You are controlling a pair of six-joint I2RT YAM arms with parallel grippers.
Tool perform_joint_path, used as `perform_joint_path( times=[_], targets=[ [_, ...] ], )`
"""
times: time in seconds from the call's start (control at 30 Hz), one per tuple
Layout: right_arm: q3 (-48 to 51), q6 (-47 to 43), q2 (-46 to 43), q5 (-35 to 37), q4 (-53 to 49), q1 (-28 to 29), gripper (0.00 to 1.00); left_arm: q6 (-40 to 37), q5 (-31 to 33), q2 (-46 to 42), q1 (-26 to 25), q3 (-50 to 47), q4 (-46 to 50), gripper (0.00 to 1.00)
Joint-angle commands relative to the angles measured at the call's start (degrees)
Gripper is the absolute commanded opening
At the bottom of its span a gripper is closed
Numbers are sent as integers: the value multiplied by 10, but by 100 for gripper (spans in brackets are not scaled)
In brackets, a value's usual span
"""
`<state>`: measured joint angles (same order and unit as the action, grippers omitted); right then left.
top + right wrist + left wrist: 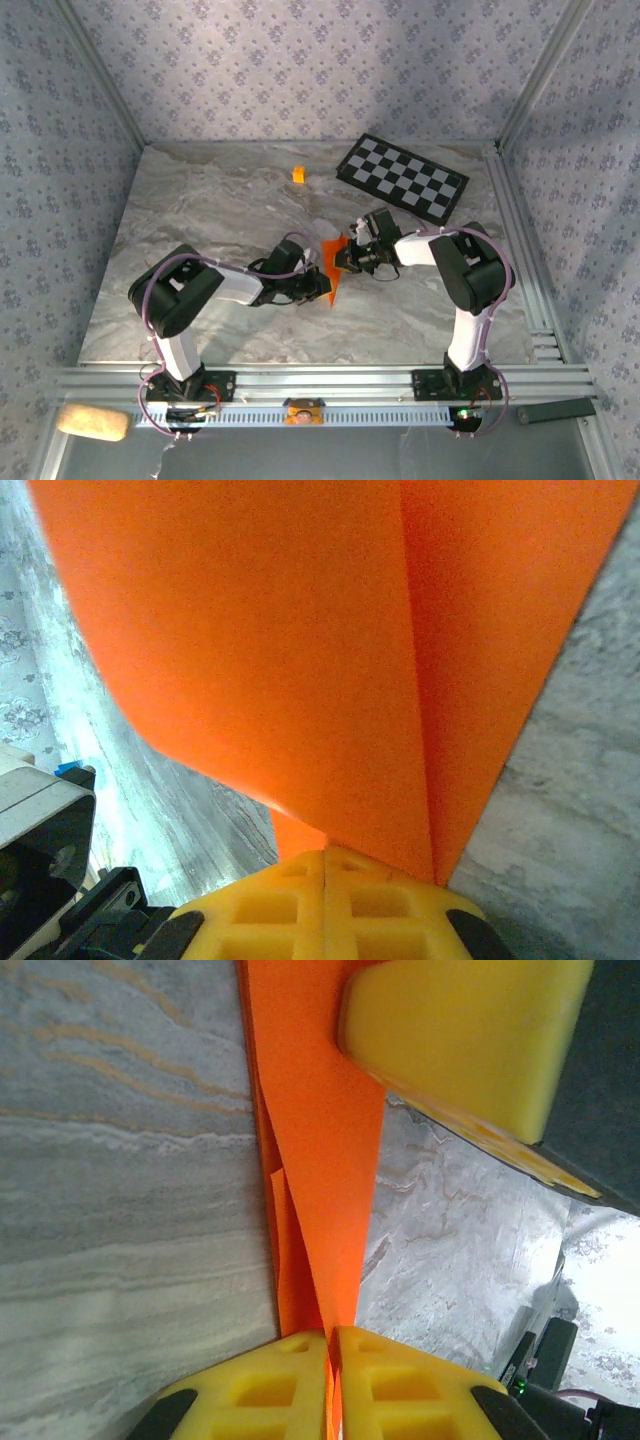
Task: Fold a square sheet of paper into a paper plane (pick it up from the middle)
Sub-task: Fold the wing for the fifth time at the center of the table.
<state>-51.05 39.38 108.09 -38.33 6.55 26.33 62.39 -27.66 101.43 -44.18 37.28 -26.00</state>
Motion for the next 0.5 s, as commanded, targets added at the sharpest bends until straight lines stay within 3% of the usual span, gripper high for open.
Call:
perform_joint_path(
  times=[0.0, 0.2, 0.47],
  targets=[
    [23, -7, 16, 53, -74, 5, 6, -11, -20, -2, -13, -10, 56, 12],
    [22, -9, 16, 54, -77, 4, 6, -23, -25, -6, -15, -11, 74, 12],
    [21, -7, 19, 56, -78, 4, 6, -43, -23, 4, -20, 1, 113, 3]
  ],
)
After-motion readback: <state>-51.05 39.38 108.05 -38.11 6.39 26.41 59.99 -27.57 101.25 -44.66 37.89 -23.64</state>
